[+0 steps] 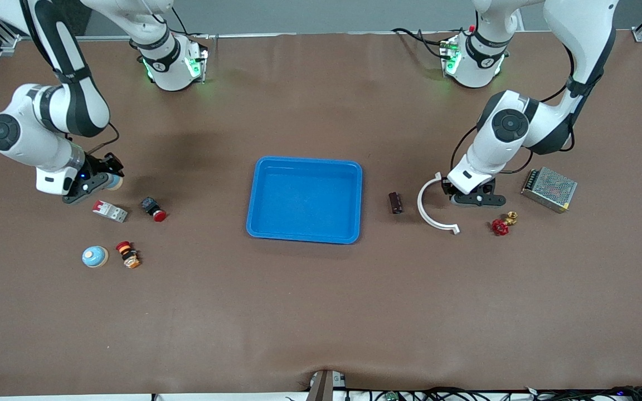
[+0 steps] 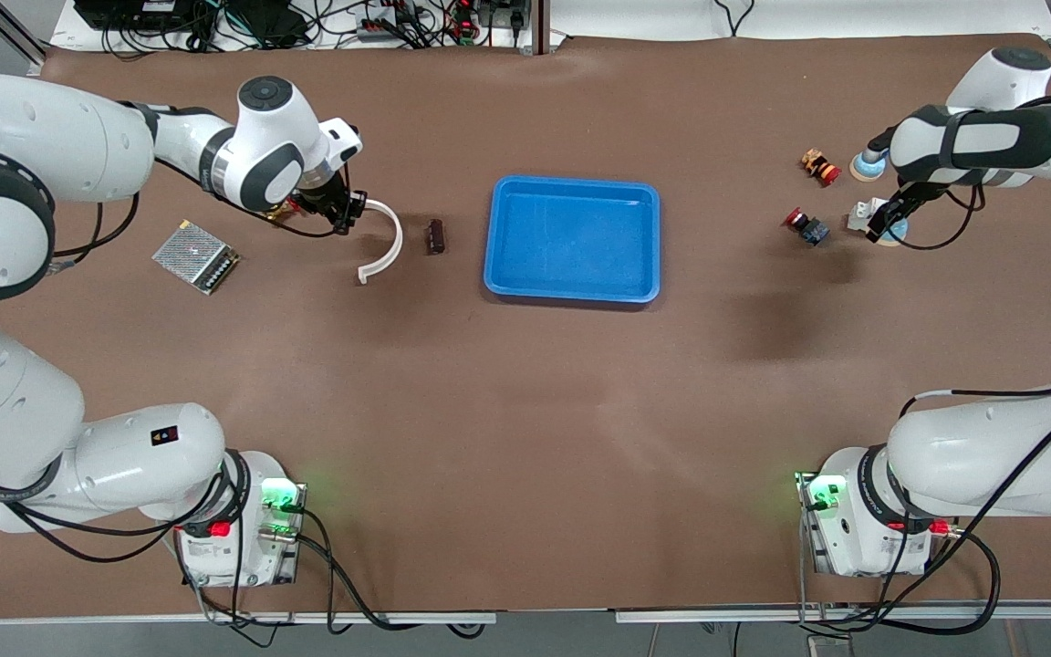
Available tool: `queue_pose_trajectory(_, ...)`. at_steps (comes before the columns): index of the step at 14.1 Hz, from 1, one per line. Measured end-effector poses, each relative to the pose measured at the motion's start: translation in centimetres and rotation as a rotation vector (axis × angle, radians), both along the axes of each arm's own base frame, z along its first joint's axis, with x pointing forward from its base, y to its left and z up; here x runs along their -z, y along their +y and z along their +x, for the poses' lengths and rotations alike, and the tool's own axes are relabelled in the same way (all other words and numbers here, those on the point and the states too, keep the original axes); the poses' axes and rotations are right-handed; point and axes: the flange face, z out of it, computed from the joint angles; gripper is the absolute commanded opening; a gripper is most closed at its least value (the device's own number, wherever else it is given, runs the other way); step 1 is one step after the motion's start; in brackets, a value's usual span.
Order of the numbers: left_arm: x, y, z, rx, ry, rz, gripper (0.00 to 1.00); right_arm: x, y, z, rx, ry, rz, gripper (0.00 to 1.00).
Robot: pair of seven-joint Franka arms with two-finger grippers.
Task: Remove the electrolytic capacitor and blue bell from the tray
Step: 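Place the bell by the first bell while the left gripper places the capacitor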
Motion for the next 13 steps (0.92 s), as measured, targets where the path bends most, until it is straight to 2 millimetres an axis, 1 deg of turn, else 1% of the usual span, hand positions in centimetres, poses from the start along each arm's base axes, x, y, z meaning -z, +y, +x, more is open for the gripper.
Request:
queue_pose_trajectory(2,1.1,0.3,-0.2,-0.011,0.022,-0.008,0.00,2.0,-0.6,-0.1,-0.013,-0.015,-0.001,0.20)
queue_pose_trajectory(4,2.6,0.6,-0.5,-0.026,0.056,-0.018,0.00,3.6,-1.2,-0.4,-0.016,-0.021,-0.001,0.20)
queue_pose_trajectory(7,4.4,0.5,-0.9,-0.044,0.090,-0.038,0.00,4.9,-1.7,-0.6,-0.023,-0.023,-0.001,0.21)
queue_pose_trajectory(11,5.0,0.3,-0.9,-0.048,0.091,-0.053,0.00,6.2,-1.6,-1.3,-0.024,-0.044,-0.004,0.22)
queue_pose_trajectory(12,5.0,0.3,-0.9,-0.047,0.090,-0.055,0.20,6.5,-1.5,-1.5,-0.025,-0.042,-0.003,0.22)
queue_pose_trajectory(13,5.0,0.3,-0.9,-0.047,0.090,-0.055,0.72,6.6,-1.5,-1.7,-0.024,-0.040,-0.003,0.22)
